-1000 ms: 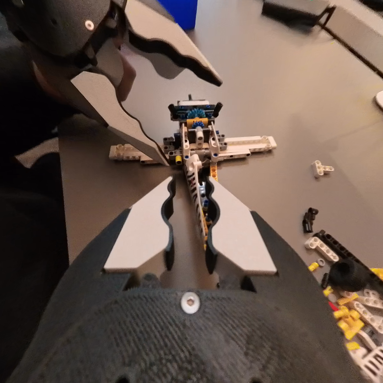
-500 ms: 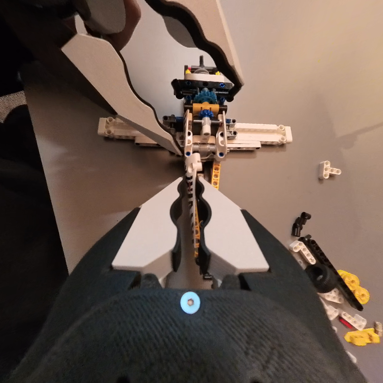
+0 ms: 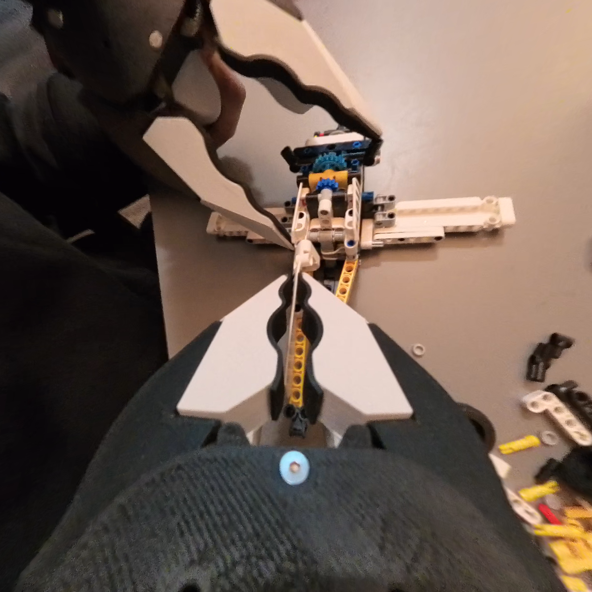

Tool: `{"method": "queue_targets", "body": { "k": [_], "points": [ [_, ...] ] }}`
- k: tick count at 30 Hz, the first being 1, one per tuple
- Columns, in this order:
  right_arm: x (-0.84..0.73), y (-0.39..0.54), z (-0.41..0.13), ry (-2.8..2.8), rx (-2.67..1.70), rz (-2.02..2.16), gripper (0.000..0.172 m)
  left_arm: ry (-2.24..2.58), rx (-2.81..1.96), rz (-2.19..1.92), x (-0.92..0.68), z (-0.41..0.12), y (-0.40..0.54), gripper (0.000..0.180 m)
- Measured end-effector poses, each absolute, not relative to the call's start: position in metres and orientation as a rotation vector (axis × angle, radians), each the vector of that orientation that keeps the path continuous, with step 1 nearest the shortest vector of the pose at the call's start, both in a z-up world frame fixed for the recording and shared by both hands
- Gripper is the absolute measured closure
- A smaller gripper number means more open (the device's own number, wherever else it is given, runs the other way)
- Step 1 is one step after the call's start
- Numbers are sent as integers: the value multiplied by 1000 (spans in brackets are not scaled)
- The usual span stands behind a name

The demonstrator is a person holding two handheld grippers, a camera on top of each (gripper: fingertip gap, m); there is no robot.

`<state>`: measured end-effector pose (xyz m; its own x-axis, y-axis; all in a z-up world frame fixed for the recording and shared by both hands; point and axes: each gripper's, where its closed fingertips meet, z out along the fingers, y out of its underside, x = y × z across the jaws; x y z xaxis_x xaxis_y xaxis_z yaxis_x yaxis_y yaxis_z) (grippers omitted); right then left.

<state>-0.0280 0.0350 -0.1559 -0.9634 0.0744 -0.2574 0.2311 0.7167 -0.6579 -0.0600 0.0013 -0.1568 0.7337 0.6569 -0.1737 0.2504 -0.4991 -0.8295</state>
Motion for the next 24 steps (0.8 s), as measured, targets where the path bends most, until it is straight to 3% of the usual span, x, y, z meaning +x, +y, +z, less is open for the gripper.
{"method": "queue_targets", "body": {
  "k": [6, 7, 8, 11, 17, 24],
  "points": [
    [-30, 35, -156, 2612, 342, -1186, 172, -657, -2124, 652, -61, -158, 3, 107],
    [-33, 35, -156, 2584, 377, -1205, 172, -659, -2134, 646, -60, -161, 4, 120],
    [-34, 32, -147, 2492, 415, -1273, 172, -647, -2131, 678, -62, -162, 5, 120],
    [-45, 33, -97, 2263, 474, -1463, 172, -638, -2153, 706, -62, -164, 5, 120],
    [-61, 42, -84, 2368, 492, -1543, 172, -642, -2157, 698, -62, -164, 5, 120],
    [-70, 58, -70, 1875, 707, -1650, 172, -738, -2176, 770, -80, -163, -26, 120]
  ]
}}
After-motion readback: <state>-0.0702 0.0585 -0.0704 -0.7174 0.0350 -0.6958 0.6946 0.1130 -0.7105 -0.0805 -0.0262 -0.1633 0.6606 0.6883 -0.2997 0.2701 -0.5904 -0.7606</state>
